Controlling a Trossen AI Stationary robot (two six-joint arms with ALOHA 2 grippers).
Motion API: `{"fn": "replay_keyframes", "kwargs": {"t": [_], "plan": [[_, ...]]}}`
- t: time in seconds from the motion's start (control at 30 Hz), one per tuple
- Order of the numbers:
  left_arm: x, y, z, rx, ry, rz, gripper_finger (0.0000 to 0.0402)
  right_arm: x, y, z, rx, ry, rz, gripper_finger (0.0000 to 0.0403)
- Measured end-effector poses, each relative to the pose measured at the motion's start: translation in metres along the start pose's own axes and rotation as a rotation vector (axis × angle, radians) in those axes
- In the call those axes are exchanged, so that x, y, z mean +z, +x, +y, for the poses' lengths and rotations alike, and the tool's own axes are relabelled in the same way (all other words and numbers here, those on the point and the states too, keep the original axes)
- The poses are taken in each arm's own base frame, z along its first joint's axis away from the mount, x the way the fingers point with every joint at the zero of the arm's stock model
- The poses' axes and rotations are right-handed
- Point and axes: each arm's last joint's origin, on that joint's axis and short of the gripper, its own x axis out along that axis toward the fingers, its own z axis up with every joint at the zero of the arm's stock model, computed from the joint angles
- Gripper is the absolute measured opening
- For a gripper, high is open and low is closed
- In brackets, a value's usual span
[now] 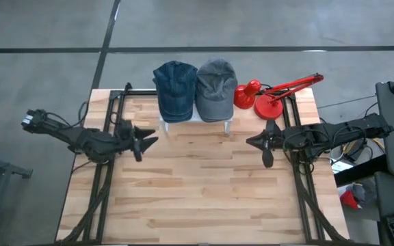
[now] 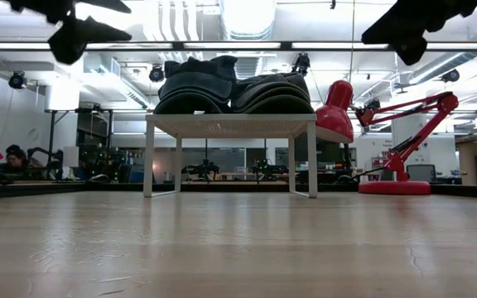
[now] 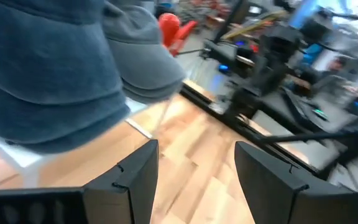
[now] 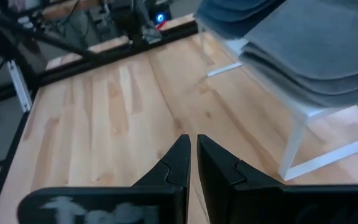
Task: Pick & Place hat
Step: Return to Home Position
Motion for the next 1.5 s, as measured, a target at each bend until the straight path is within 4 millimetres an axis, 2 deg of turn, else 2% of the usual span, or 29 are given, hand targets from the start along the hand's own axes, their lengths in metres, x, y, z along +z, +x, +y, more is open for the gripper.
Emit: {"fn": "replay_keyframes", "kwargs": {"t": [0.2,0.33,0.5,0.67,0.9,1.27,1.5], "plan": [[-0.023,-0.01,0.026,-0.085,0.032,-0.027,0.0204,0.003,-0.011,-0.006,-0.057,0.105,-0.066,0.0027],[-0.033,-0.013,0.037,-0.099,0.061,-0.048,0.0204,0.004,-0.017,-0.007,-0.046,0.104,-0.086,0.0027],[-0.034,-0.019,0.043,-0.141,0.103,-0.088,0.0204,0.002,-0.022,-0.01,-0.021,0.096,-0.099,0.0027],[-0.032,-0.023,0.045,-0.18,0.15,-0.109,0.0204,-0.004,-0.022,-0.009,0.094,0.068,-0.137,0.0027],[-0.04,-0.02,0.048,-0.184,0.201,-0.131,0.0204,-0.03,-0.015,-0.018,0.161,0.085,-0.192,0.0027],[-0.058,-0.024,0.065,-0.204,0.2,-0.191,0.0204,-0.059,-0.042,-0.041,0.23,0.114,-0.37,0.0027],[-0.071,-0.026,0.077,-0.217,0.203,-0.239,0.0204,-0.077,-0.043,-0.05,0.227,0.112,-0.384,0.0027]]}}
